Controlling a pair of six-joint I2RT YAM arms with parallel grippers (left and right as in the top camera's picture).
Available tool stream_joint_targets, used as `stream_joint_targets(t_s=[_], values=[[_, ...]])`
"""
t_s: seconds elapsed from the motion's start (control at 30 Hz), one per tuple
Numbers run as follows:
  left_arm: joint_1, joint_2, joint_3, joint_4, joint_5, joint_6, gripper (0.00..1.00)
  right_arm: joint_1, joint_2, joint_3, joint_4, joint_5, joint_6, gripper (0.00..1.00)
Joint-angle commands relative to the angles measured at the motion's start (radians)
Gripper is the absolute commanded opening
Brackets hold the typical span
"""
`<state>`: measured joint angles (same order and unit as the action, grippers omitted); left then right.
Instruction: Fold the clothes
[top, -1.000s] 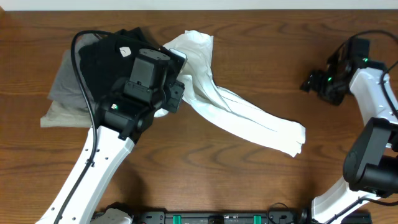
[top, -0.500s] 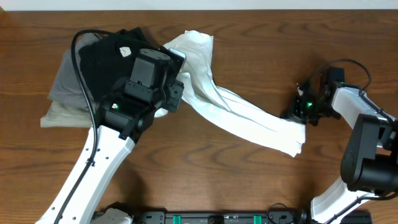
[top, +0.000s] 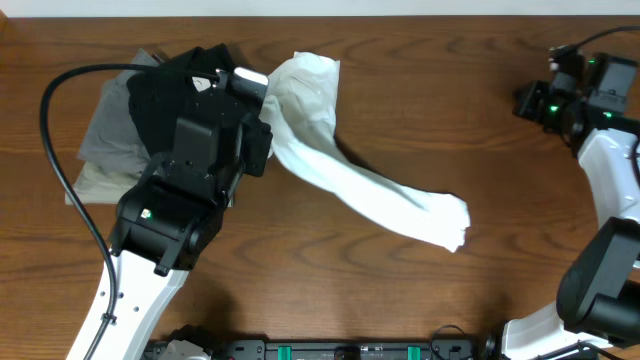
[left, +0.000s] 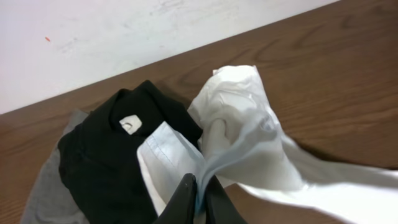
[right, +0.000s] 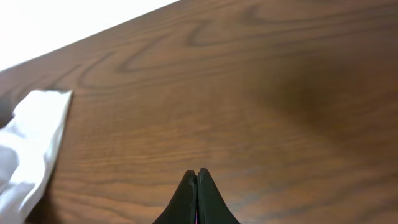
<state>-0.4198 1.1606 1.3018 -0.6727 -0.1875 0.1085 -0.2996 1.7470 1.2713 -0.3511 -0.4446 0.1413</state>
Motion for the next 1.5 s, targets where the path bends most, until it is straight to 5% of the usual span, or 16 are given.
stream_joint_targets(t_s=[0.0, 0.27, 0.33, 0.43, 0.5, 0.6, 0.7, 0.83, 1.07, 1.47], values=[[0.004, 0.006, 0.007, 0.010, -0.027, -0.002, 0.06, -0.005, 0.006, -0.004, -0.049, -0.034, 0.034, 0.01], [0.004, 0.011, 0.007, 0.166, -0.069, -0.001, 0.06, 0.112, 0.006, -0.032, -0.354, -0.113, -0.069, 0.08], [0.004, 0.011, 0.007, 0.198, -0.069, -0.001, 0.06, 0.153, 0.006, -0.032, -0.422, -0.113, -0.069, 0.19], [0.004, 0.010, 0.007, 0.218, -0.072, -0.001, 0.06, 0.217, 0.006, -0.036, -0.536, -0.075, -0.069, 0.58], [0.004, 0.008, 0.007, 0.229, -0.097, -0.002, 0.06, 0.250, 0.006, -0.049, -0.566, -0.006, -0.067, 0.64], [0.004, 0.005, 0.007, 0.280, -0.124, -0.008, 0.06, 0.296, 0.006, -0.098, -0.555, 0.063, -0.041, 0.65], [0.004, -0.004, 0.007, 0.345, -0.124, -0.008, 0.06, 0.337, 0.006, -0.165, -0.508, 0.000, -0.062, 0.50], [0.004, -0.014, 0.007, 0.426, -0.112, -0.005, 0.05, 0.371, 0.006, -0.208, -0.493, -0.032, -0.113, 0.44], [0.003, -0.016, 0.007, 0.523, -0.069, -0.005, 0.06, 0.391, 0.006, -0.209, -0.503, -0.437, -0.504, 0.56], [0.003, -0.016, 0.007, 0.681, 0.094, -0.016, 0.06, 0.563, 0.006, -0.209, -0.357, -0.443, -0.526, 0.65]])
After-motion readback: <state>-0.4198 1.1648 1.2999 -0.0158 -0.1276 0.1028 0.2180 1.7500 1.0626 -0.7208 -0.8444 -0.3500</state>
